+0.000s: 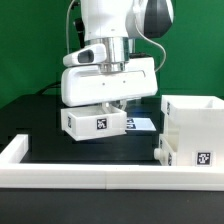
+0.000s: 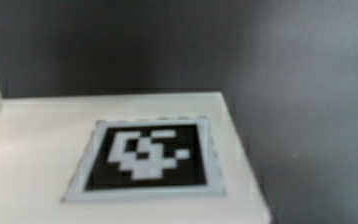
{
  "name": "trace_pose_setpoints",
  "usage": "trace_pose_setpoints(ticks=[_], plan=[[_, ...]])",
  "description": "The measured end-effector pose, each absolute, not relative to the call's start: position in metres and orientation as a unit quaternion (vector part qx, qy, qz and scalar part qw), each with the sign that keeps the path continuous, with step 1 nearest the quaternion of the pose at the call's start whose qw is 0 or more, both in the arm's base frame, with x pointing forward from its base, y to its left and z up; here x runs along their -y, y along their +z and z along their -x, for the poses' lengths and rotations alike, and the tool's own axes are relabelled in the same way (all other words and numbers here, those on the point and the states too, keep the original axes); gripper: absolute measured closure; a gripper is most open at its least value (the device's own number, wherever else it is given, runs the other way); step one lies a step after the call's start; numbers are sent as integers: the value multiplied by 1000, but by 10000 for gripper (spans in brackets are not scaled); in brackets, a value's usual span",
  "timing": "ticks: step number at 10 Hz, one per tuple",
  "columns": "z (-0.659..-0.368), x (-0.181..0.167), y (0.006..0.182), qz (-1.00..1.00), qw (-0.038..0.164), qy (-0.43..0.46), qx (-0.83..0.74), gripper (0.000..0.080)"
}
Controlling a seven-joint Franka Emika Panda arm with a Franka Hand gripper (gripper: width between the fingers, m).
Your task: Assemble drawer
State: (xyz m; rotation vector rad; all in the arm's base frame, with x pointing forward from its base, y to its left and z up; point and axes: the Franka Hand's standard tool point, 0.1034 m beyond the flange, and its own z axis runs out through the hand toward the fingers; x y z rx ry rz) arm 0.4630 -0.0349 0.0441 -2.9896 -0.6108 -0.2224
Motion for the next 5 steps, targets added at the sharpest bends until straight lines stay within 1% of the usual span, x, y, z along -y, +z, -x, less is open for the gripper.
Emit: trace_pose_setpoints(ticks=[1,2,3,5], plan=[[-462,39,42,958,35,-73,277,758],[-466,38,43,944,34,-67,321,758],[-475,35,47,924,29,-66,376,758],[-477,38,47,895,24,-66,440,758]])
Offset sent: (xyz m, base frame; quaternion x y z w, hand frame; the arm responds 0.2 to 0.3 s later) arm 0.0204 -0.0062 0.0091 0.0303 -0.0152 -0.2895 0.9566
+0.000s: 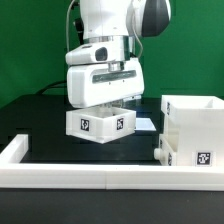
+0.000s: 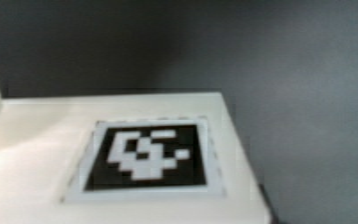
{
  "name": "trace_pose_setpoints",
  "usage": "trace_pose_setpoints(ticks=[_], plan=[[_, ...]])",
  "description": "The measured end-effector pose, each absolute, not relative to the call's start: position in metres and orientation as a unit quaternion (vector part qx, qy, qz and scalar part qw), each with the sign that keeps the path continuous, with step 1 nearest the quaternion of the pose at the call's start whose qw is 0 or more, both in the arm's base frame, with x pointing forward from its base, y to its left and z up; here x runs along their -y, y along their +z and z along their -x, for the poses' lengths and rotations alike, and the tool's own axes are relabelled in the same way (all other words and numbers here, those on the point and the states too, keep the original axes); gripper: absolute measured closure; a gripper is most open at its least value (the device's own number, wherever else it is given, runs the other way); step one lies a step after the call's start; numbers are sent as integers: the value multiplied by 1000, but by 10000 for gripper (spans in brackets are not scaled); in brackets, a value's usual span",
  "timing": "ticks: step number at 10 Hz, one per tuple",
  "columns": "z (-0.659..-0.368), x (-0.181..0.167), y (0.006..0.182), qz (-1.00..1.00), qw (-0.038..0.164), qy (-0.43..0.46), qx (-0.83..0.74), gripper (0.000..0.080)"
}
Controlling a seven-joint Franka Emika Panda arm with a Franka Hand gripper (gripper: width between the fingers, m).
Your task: Assemble drawer
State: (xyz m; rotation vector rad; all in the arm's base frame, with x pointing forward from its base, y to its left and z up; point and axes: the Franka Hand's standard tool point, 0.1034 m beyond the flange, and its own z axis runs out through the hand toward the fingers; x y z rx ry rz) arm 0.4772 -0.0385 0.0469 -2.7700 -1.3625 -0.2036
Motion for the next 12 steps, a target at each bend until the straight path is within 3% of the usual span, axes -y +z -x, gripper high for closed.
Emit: trace_pose_setpoints(ticks=[7,9,12], plan=[[-492,35,50,769,13,-55,637,758],[-504,27,46,758,19,-58,649,758],[-522,13,55,755,14,-66,653,758]])
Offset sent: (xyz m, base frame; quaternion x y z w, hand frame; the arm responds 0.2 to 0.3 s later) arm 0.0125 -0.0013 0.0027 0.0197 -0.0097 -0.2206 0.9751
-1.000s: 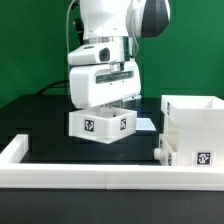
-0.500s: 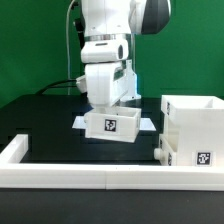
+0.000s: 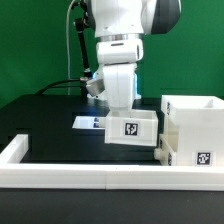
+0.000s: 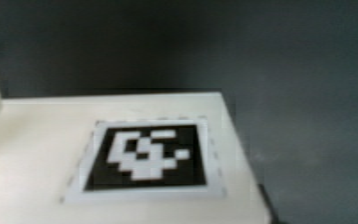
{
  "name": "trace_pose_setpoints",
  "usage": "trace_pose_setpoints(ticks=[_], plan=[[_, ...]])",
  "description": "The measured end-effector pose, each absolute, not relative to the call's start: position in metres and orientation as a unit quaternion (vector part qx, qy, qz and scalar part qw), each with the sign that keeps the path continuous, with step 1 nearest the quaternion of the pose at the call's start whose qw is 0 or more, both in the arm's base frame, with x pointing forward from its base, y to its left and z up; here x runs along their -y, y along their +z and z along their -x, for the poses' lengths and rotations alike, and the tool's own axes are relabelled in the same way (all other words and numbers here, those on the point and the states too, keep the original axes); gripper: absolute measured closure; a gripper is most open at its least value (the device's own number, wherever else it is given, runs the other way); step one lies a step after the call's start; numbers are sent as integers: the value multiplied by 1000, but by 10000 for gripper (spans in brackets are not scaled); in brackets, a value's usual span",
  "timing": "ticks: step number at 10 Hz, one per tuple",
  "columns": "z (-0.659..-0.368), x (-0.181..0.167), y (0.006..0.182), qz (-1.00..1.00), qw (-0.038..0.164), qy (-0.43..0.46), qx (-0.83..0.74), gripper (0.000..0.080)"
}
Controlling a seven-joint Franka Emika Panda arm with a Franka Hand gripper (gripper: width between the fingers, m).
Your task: Assemble drawer
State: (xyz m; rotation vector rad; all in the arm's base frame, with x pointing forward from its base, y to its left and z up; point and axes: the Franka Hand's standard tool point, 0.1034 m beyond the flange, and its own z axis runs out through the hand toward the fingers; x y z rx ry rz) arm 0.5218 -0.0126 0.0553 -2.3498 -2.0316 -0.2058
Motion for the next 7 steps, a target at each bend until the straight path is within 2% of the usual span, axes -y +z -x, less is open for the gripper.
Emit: trace_pose_setpoints(ticks=[4,6,7], plan=[[-521,13,52,755,18,-64,652,758],[-534,5,56,752,21,-64,656,758],[-536,4,58,751,30,-55,658,758]])
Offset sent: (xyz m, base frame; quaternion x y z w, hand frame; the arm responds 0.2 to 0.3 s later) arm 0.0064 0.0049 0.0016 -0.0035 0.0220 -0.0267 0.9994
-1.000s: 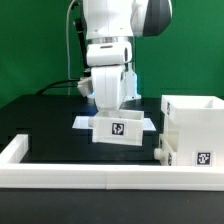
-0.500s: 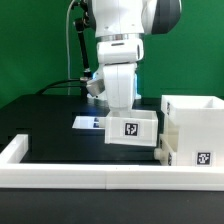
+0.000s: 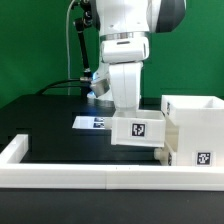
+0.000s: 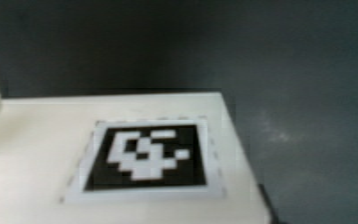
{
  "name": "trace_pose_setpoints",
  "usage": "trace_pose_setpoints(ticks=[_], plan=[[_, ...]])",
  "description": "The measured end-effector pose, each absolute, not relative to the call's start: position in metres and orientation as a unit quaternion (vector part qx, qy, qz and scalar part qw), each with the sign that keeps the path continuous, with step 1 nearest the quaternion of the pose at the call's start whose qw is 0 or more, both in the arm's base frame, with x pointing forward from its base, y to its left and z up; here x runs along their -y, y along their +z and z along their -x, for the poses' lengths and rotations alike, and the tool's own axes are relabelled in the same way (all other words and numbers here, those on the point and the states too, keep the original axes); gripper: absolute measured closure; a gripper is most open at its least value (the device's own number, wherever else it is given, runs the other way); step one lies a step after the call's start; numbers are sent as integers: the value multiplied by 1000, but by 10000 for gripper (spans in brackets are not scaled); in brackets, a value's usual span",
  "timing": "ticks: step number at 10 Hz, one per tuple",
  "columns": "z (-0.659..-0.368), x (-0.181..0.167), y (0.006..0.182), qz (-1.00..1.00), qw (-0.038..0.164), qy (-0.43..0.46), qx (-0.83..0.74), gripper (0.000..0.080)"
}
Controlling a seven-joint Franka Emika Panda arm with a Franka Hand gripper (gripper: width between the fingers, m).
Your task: Assemble drawer
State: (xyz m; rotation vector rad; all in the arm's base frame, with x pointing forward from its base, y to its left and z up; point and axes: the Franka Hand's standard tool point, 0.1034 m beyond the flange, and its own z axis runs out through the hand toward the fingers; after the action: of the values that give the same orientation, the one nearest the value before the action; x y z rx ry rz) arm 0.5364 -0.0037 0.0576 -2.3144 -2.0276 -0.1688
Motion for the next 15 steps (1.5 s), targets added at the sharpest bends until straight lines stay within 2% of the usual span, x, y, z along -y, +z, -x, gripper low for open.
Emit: trace_pose_setpoints(ticks=[13,15], plan=[[-535,-3,54,741,35,-52,669,758],[-540,-6,54,719,31,-55,692,758]])
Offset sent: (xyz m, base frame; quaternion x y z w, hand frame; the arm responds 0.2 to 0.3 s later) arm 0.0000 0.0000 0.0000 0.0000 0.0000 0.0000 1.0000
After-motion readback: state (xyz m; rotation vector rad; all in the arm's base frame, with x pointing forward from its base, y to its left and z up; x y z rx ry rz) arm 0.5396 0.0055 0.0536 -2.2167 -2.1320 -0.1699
